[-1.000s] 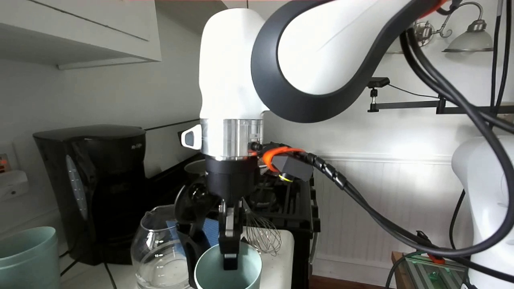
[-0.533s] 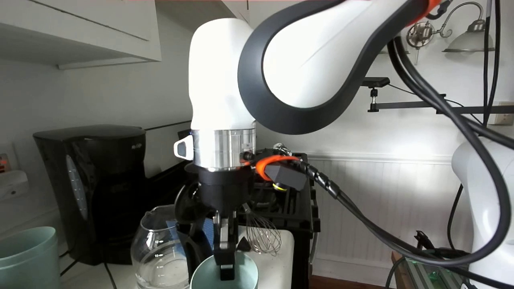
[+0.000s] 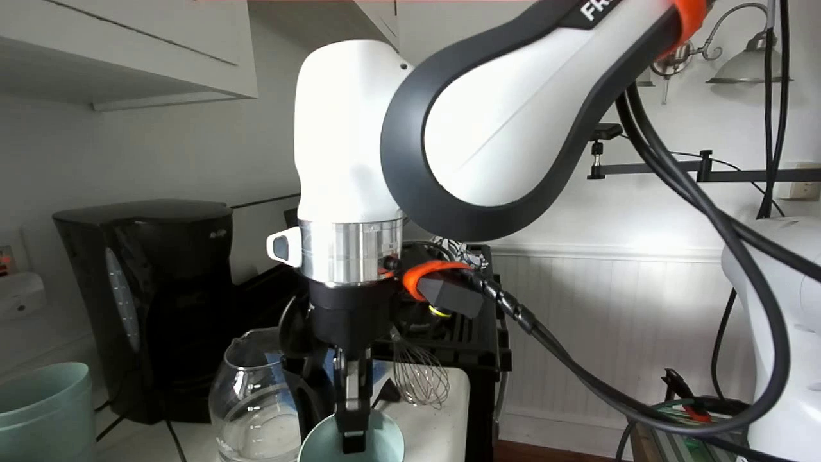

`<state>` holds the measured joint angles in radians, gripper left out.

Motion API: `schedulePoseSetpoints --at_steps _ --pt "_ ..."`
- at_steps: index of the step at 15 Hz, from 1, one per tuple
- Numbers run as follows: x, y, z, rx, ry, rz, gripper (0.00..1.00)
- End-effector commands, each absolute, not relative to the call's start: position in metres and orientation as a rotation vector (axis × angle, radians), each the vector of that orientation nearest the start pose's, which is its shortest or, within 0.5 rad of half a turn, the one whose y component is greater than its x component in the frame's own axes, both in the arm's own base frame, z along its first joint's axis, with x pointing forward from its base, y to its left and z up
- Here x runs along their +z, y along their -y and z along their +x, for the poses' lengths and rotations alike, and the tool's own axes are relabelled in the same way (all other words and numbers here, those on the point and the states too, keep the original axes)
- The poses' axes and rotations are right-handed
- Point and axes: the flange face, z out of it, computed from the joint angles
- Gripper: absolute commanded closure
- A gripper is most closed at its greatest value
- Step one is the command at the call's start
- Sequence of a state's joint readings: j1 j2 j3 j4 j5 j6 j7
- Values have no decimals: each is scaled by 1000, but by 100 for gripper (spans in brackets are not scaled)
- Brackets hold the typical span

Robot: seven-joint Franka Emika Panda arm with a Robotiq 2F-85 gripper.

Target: Pour the water in the cup into the kettle

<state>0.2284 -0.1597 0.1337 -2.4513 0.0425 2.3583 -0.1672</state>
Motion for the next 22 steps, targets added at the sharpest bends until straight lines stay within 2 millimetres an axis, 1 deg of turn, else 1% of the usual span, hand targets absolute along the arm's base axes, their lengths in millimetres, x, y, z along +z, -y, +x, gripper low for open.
schedulePoseSetpoints --at_steps 1,2,6,8,9,12,13,16,20,21,22 --pt "366 -167 445 -166 843 -3034 71" --pt "367 -167 446 -185 839 -3030 69" --pt "377 -166 447 -222 802 -3010 43" --pt "385 -168 447 -201 769 -2979 29" --pt "387 -169 447 -143 742 -2975 23" --pt "396 -172 446 -84 690 -2960 2" --pt "401 -173 446 -73 674 -2968 0" --pt "416 -173 445 -57 614 -3008 0" --pt "440 -169 443 -110 471 -3097 1" --pt "444 -168 443 -122 436 -3122 12" --pt "449 -166 442 -134 400 -3149 26"
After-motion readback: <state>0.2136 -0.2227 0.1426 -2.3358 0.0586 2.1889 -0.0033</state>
